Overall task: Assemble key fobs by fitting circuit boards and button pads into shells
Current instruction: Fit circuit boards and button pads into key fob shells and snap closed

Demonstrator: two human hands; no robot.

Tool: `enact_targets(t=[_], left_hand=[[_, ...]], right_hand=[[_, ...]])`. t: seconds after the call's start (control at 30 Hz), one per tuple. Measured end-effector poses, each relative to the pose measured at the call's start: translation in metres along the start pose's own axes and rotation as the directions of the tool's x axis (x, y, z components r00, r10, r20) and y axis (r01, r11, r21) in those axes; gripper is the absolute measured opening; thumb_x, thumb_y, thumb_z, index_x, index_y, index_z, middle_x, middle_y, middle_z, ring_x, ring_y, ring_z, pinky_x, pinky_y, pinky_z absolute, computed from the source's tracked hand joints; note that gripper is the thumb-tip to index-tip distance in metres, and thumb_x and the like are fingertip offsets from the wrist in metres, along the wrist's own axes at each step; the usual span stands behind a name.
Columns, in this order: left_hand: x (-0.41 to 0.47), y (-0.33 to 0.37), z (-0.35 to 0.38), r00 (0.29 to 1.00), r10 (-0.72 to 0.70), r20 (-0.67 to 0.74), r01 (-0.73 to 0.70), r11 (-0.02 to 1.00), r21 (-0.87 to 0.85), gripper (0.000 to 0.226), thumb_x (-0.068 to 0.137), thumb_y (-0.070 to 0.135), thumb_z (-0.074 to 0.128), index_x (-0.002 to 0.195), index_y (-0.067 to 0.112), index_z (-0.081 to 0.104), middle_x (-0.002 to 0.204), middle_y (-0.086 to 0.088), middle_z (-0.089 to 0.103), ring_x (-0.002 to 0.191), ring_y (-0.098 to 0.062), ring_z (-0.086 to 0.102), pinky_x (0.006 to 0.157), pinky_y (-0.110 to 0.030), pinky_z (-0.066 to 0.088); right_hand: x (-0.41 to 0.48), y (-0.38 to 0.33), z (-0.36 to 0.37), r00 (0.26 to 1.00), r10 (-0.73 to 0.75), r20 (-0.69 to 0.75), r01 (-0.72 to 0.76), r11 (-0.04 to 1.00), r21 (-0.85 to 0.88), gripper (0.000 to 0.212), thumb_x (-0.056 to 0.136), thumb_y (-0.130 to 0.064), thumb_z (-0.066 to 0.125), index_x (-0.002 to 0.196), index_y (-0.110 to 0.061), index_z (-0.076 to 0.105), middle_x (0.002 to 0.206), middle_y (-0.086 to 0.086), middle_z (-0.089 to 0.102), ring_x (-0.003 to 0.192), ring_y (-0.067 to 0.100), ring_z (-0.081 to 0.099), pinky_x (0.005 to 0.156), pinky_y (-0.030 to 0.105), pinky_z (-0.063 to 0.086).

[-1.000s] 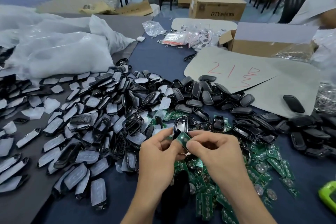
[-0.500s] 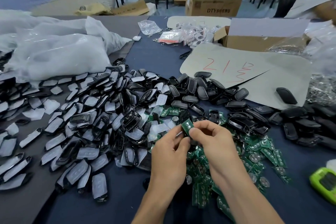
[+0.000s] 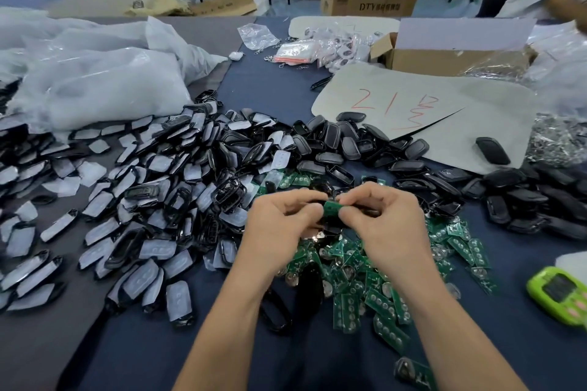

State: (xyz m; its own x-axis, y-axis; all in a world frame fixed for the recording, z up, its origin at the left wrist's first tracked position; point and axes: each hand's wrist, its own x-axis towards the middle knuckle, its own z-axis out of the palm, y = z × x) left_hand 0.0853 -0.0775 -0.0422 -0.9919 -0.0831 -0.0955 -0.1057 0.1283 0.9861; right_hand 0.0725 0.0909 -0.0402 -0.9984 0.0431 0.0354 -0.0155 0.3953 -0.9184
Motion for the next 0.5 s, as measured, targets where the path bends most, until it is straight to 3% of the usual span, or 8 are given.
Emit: enact_targets(t=[0.07,0.17,0.23,0.3,0.4,0.5], left_hand=[[-0.002,0.0,0.002,0.996,-0.074,-0.048,0.064,0.981,-0.184,0.027,0.094,0.001,0.072,0.092,0.026,0.083,0.084,-0.006,0.081,0.075,-0.017,0.078,0.063,-0.024,0.061],[-0.007,-0.005,0.013,0.98,-0.15,-0.131,0.106,0.95,-0.294,0.018,0.096,-0.001,0.068,0.094,0.013,0.079,0.082,-0.009,0.08,0.075,-0.021,0.079,0.062,-0.025,0.061],[-0.009,-0.009,0.02,0.976,-0.17,-0.137,0.119,0.94,-0.319,0.021,0.099,-0.001,0.064,0.104,0.014,0.078,0.079,-0.005,0.078,0.076,-0.022,0.079,0.064,-0.027,0.062],[-0.012,-0.011,0.02,0.985,-0.167,-0.052,0.142,0.935,-0.326,0.033,0.101,-0.001,0.058,0.114,0.021,0.079,0.082,-0.006,0.071,0.079,-0.022,0.078,0.067,-0.029,0.062],[-0.015,-0.012,0.013,0.987,-0.139,0.08,0.158,0.925,-0.346,0.041,0.099,-0.005,0.054,0.115,0.022,0.08,0.088,-0.013,0.069,0.078,-0.023,0.077,0.07,-0.032,0.063],[-0.017,-0.012,0.011,0.986,-0.141,0.083,0.161,0.935,-0.317,0.037,0.096,-0.011,0.061,0.113,0.018,0.078,0.078,-0.006,0.076,0.076,-0.021,0.078,0.069,-0.027,0.063]], right_hand=[[-0.003,0.001,0.004,0.994,0.014,-0.105,-0.002,0.994,0.11,0.024,0.082,-0.014,0.08,0.082,-0.037,0.076,0.09,-0.023,0.076,0.085,0.0,0.072,0.079,0.028,0.057],[-0.008,0.003,0.009,0.971,0.038,-0.235,0.019,0.971,0.237,0.024,0.084,-0.011,0.079,0.083,-0.035,0.075,0.083,-0.016,0.076,0.081,0.002,0.072,0.079,0.029,0.057],[-0.01,0.004,0.01,0.978,0.025,-0.207,0.026,0.97,0.24,0.022,0.085,-0.012,0.078,0.084,-0.034,0.075,0.082,-0.015,0.076,0.079,0.003,0.072,0.076,0.026,0.055],[-0.009,0.005,0.009,0.988,0.015,-0.153,0.017,0.978,0.206,0.019,0.086,-0.014,0.076,0.085,-0.033,0.074,0.082,-0.014,0.077,0.08,0.004,0.072,0.076,0.026,0.053],[-0.005,0.007,0.002,0.998,0.004,-0.058,0.002,0.995,0.1,0.018,0.085,-0.015,0.075,0.082,-0.033,0.073,0.082,-0.014,0.077,0.078,0.005,0.072,0.076,0.029,0.054],[-0.004,0.008,0.0,1.0,-0.002,-0.005,0.002,0.996,0.092,0.02,0.086,-0.013,0.076,0.08,-0.032,0.074,0.087,-0.016,0.077,0.081,0.006,0.072,0.076,0.032,0.057]])
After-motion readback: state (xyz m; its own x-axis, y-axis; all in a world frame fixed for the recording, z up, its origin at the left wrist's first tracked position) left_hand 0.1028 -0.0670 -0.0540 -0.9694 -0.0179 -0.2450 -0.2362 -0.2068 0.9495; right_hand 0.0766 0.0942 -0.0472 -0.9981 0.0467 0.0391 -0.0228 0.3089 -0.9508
